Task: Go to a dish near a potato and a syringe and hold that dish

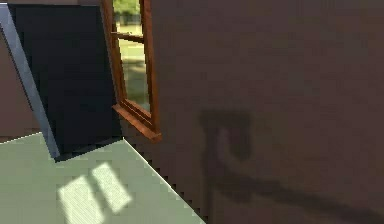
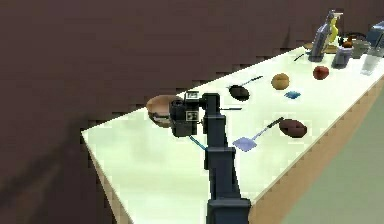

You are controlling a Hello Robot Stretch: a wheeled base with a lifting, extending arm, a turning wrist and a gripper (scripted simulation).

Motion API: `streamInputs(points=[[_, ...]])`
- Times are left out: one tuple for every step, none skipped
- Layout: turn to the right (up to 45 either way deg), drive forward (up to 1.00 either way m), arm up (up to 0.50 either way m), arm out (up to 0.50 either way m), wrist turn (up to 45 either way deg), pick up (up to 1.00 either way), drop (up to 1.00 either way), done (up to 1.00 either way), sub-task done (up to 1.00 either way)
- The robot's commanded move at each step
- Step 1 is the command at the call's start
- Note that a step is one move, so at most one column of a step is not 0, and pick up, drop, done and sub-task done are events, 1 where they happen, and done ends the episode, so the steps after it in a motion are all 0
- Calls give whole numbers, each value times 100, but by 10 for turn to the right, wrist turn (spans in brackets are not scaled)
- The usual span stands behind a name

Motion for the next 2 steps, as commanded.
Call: streamInputs(points=[[0, 0, 0, 0, 0, 100, 0, 0, 0], [0, 0, 10, 0, 0, 0, 0, 0, 0]])
